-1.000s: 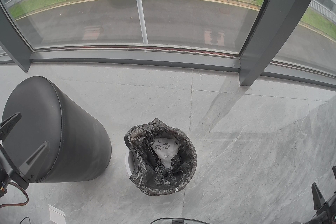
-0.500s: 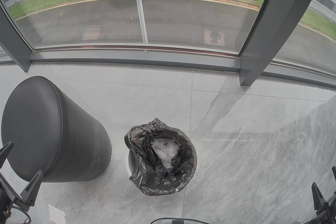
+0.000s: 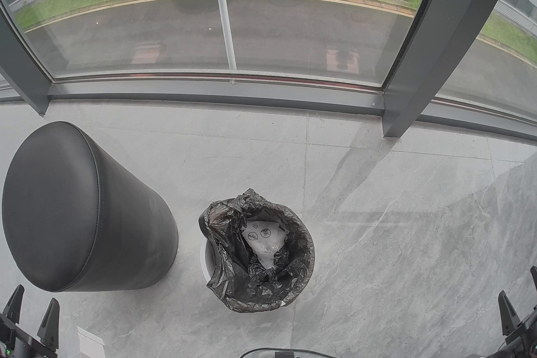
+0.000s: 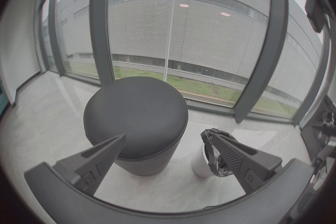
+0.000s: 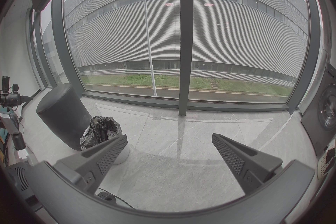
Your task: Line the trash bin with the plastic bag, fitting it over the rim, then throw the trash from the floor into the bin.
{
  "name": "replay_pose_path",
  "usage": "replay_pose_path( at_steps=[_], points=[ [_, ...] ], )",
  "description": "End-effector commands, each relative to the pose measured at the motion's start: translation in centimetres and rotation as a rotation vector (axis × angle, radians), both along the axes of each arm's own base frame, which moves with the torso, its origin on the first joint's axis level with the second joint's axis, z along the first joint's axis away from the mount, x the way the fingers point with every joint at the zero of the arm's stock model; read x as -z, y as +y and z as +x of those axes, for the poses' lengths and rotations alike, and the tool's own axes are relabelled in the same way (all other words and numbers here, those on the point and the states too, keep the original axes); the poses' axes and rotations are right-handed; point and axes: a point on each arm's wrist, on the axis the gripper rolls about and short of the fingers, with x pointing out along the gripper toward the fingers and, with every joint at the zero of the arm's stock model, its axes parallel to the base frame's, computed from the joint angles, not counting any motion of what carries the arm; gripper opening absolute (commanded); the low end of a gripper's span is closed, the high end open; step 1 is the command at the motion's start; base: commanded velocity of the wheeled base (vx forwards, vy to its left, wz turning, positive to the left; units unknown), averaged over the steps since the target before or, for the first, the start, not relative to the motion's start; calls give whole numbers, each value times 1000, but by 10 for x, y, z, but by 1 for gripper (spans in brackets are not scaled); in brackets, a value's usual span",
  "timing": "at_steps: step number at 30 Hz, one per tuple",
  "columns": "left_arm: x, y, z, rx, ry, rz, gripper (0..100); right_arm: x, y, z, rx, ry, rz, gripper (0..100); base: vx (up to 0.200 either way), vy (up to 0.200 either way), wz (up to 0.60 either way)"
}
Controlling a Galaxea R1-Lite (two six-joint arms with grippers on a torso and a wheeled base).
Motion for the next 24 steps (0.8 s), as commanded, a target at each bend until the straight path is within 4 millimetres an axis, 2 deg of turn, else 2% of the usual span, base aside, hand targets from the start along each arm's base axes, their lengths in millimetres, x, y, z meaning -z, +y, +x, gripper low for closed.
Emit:
replay_pose_path(
  at_steps=[1,5,16,24],
  points=[
    [7,0,-1,-20,-1,-37,100,5,0,0,-1,4,1,100,0,0,0],
    [8,0,-1,0,5,-3,100,5,0,0,-1,5,0,100,0,0,0],
    [11,-7,-2,196,31,101,100,5,0,0,-1,3,0,100,0,0,0],
    [12,-7,-7,121,25,117,100,5,0,0,-1,4,1,100,0,0,0]
  ],
)
